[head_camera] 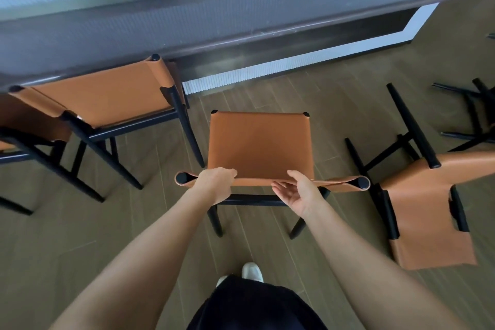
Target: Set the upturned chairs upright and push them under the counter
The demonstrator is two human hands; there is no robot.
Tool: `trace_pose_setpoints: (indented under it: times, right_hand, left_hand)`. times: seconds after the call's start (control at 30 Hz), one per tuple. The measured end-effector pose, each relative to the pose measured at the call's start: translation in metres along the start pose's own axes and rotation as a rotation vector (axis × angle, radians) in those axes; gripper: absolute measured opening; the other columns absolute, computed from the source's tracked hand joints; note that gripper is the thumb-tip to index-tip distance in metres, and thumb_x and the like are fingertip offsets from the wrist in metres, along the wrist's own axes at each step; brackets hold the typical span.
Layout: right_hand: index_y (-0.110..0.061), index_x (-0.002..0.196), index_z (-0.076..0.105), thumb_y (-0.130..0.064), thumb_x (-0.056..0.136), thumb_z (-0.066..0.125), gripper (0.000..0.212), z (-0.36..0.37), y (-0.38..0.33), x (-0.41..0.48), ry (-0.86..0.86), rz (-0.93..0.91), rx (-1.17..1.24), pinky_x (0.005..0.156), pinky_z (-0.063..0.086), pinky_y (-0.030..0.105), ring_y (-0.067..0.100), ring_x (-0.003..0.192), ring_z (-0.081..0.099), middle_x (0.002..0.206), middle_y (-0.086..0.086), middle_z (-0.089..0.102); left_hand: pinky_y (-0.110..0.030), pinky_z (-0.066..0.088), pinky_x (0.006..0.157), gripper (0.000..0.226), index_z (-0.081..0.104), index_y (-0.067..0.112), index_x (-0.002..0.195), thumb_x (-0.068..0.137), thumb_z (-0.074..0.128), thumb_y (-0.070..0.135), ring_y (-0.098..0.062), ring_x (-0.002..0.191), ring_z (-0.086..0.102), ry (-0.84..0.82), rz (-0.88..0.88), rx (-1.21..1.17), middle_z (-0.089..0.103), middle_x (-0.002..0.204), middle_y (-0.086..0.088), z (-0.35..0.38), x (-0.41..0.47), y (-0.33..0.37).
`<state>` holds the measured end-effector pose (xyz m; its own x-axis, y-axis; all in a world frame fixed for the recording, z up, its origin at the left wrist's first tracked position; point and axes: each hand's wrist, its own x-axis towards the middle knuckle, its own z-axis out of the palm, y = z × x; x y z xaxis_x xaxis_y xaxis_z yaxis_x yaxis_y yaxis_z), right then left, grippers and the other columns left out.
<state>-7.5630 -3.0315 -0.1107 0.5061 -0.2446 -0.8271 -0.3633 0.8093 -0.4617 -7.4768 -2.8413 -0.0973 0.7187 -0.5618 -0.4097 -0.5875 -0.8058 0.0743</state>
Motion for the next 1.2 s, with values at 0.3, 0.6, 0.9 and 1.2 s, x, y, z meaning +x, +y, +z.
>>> trace_pose_setpoints:
  times: [0.3, 0.6, 0.9, 1.2]
  right_hand:
    - [-0.005, 0.104, 0.054, -0.015, 0.098, 0.055, 0.011, -0.018, 0.008, -0.029, -0.023, -0.069, -0.014, 0.072, 0.058, 0.038, 0.032, 0.092, 0.071, 0.109, 0.022, 0.069]
    - [-0.004, 0.127, 0.049, -0.019, 0.100, 0.051, 0.031, -0.038, 0.024, -0.047, -0.043, -0.075, 0.122, 0.070, 0.060, 0.036, 0.031, 0.087, 0.074, 0.109, 0.021, 0.071]
    - [-0.008, 0.106, 0.053, -0.020, 0.094, 0.060, 0.018, -0.029, 0.002, -0.038, 0.010, -0.037, 0.107, 0.074, 0.055, 0.041, 0.035, 0.099, 0.065, 0.114, 0.025, 0.063]
    - [-0.002, 0.102, 0.052, -0.014, 0.090, 0.065, 0.021, -0.017, -0.022, -0.002, -0.014, 0.095, 0.133, 0.084, 0.053, 0.048, 0.038, 0.107, 0.060, 0.116, 0.027, 0.058]
  left_hand:
    - [-0.033, 0.012, 0.118, 0.038, 0.055, 0.015, 0.132, 0.094, 0.052, 0.019, -0.019, 0.134, 0.039, 0.268, -0.108, -0.510, 0.056, 0.135, 0.000, 0.021, -0.037, 0.016]
    - [-0.033, 0.045, 0.102, 0.012, 0.071, 0.018, 0.100, 0.091, 0.063, 0.015, -0.015, 0.110, 0.063, 0.419, -0.458, -1.914, 0.071, 0.111, -0.002, 0.009, -0.085, 0.038]
    - [-0.048, 0.047, 0.095, 0.033, 0.049, 0.005, 0.122, 0.096, 0.058, 0.023, -0.035, 0.112, 0.058, 0.282, -0.771, -2.254, 0.059, 0.122, -0.018, 0.008, -0.055, 0.045]
    - [-0.055, 0.044, 0.100, 0.033, 0.047, 0.007, 0.125, 0.096, 0.059, 0.018, -0.041, 0.122, 0.051, 0.234, -0.898, -2.396, 0.053, 0.131, -0.025, 0.006, -0.013, 0.058]
